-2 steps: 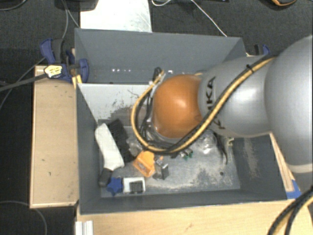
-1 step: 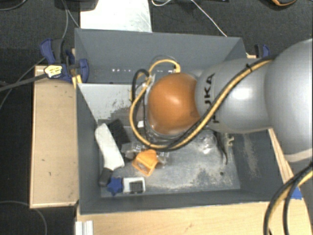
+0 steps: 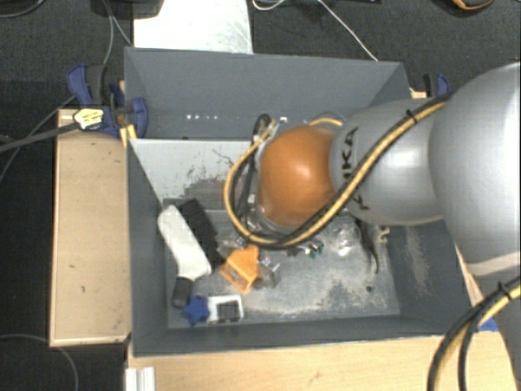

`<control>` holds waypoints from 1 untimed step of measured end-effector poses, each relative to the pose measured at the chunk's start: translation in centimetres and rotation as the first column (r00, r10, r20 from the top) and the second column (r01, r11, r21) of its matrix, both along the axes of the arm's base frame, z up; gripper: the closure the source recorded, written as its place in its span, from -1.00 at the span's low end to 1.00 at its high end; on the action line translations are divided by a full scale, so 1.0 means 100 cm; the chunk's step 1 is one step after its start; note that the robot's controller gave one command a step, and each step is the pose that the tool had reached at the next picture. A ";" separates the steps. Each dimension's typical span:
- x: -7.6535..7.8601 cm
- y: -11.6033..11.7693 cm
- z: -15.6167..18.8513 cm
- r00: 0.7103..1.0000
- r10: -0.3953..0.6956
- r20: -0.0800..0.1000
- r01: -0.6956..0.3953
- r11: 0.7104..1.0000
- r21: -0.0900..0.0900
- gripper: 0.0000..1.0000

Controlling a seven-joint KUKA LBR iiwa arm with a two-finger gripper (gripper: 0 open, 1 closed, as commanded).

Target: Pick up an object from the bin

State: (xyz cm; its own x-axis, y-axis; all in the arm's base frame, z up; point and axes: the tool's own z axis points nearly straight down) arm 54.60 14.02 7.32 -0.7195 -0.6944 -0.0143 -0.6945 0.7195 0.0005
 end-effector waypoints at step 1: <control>0.000 0.000 0.000 1.000 0.000 0.000 0.000 1.000 0.000 1.00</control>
Offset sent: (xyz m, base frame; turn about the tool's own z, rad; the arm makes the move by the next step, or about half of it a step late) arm 0.0000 -0.0001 0.1022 0.0000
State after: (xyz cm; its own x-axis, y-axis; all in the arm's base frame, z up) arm 54.60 14.03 7.32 -0.7192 -0.6946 -0.0141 -0.6947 0.7193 0.0002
